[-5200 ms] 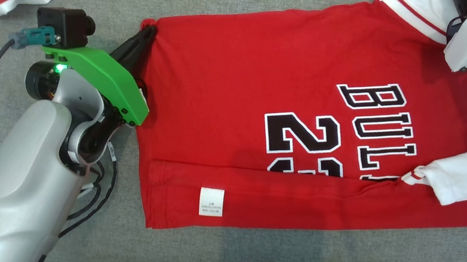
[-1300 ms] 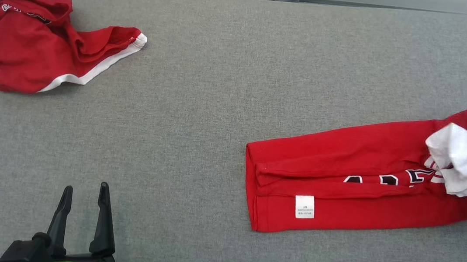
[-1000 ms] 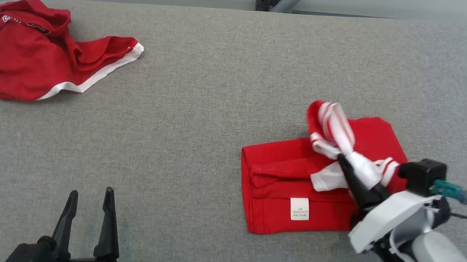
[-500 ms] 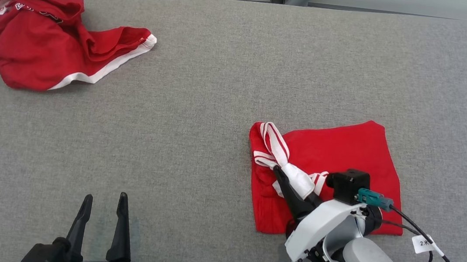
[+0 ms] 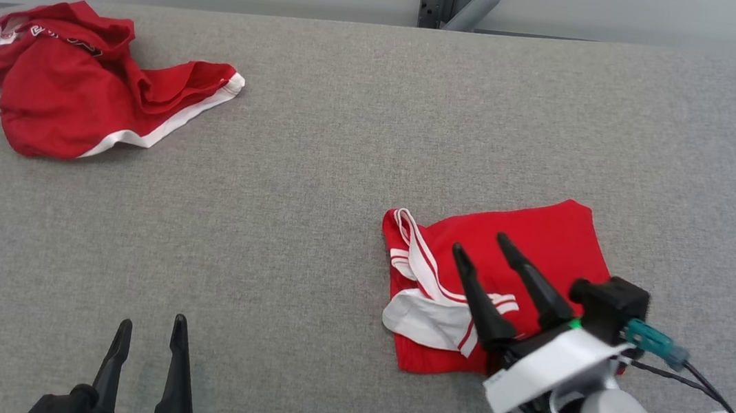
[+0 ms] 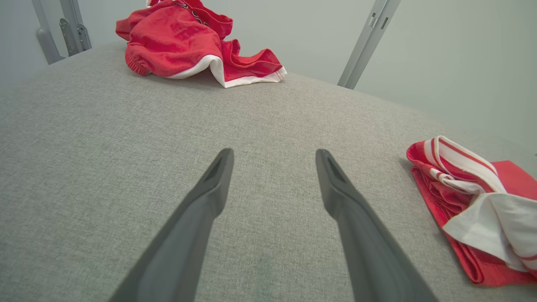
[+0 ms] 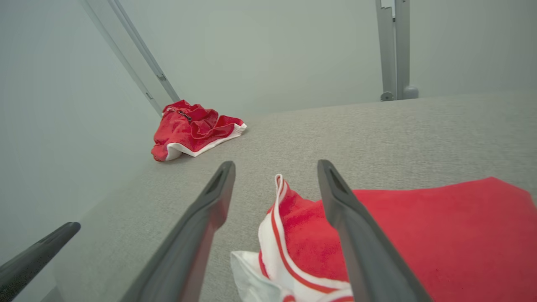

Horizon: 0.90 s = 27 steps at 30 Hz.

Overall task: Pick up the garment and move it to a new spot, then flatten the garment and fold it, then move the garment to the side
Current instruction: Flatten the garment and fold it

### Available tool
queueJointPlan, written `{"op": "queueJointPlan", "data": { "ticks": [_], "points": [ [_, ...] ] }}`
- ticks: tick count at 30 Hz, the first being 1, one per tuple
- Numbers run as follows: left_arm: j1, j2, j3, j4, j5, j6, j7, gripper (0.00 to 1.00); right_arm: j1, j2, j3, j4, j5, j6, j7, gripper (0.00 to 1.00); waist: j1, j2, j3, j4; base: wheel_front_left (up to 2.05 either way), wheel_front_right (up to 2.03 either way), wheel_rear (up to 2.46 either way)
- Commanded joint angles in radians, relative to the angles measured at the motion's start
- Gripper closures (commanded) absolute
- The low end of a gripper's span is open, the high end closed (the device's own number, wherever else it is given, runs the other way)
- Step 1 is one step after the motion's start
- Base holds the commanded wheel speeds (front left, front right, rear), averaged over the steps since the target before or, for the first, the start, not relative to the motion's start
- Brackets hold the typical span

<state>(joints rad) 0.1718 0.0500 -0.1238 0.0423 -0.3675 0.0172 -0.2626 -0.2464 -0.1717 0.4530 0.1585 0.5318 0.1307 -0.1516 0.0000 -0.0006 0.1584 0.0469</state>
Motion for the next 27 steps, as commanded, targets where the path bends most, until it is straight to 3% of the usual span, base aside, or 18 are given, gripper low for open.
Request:
{"op": "queueJointPlan", "data": {
  "ticks": [1,4,6,10,16,17,18,19,27],
  "points": [
    [0.018,0.001,0.007,-0.001,-0.004,0.002,-0.003,0.0,0.036,-0.018,-0.03,-0.031,-0.022,0.0,-0.007,0.0,0.0,0.0006,-0.018,-0.011,0.0,0.0,0.0],
    [0.029,0.001,0.012,-0.007,-0.008,0.008,-0.003,0.0,0.099,-0.035,-0.137,-0.102,-0.052,0.0,-0.026,0.0,0.0,0.0006,-0.032,-0.022,0.0,0.0,0.0],
    [0.031,0.001,0.013,-0.011,-0.008,0.009,-0.003,0.0,0.13,-0.066,-0.21,-0.119,-0.133,0.0,-0.043,0.0,0.0,0.0006,-0.038,-0.027,0.0,0.0,0.0],
    [0.032,0.001,0.012,-0.017,-0.007,0.009,-0.003,0.0,0.182,-0.044,-0.331,-0.101,-0.241,0.0,-0.074,0.0,0.0,0.0006,-0.042,-0.032,0.0,0.0,0.0],
    [0.009,0.001,0.005,-0.018,-0.004,0.006,-0.003,0.0,0.184,-0.012,-0.359,-0.004,-0.308,0.0,-0.099,0.01,0.0,0.0006,-0.029,-0.023,0.0,0.0,0.0],
    [0.0,0.001,0.003,-0.017,-0.004,0.004,-0.003,0.0,0.171,-0.007,-0.348,0.023,-0.315,0.0,-0.103,0.27,0.0,0.0006,-0.024,-0.02,0.0,0.0,0.0],
    [-0.005,0.001,0.002,-0.017,-0.005,0.002,-0.003,0.0,0.155,-0.002,-0.332,0.052,-0.317,0.0,-0.106,0.71,0.0,0.0006,-0.018,-0.016,0.0,0.0,0.0],
    [-0.009,0.001,-0.001,-0.019,-0.005,0.004,-0.003,0.0,0.138,0.004,-0.317,0.084,-0.317,0.0,-0.107,0.98,0.0,0.0006,-0.012,-0.013,0.0,0.0,0.0],
    [-0.041,0.001,-0.014,-0.012,-0.005,0.006,-0.003,0.0,-0.043,0.06,-0.152,0.348,-0.322,0.0,-0.113,1.0,0.0,0.0006,0.03,0.014,0.0,0.0,0.0]
  ]
}}
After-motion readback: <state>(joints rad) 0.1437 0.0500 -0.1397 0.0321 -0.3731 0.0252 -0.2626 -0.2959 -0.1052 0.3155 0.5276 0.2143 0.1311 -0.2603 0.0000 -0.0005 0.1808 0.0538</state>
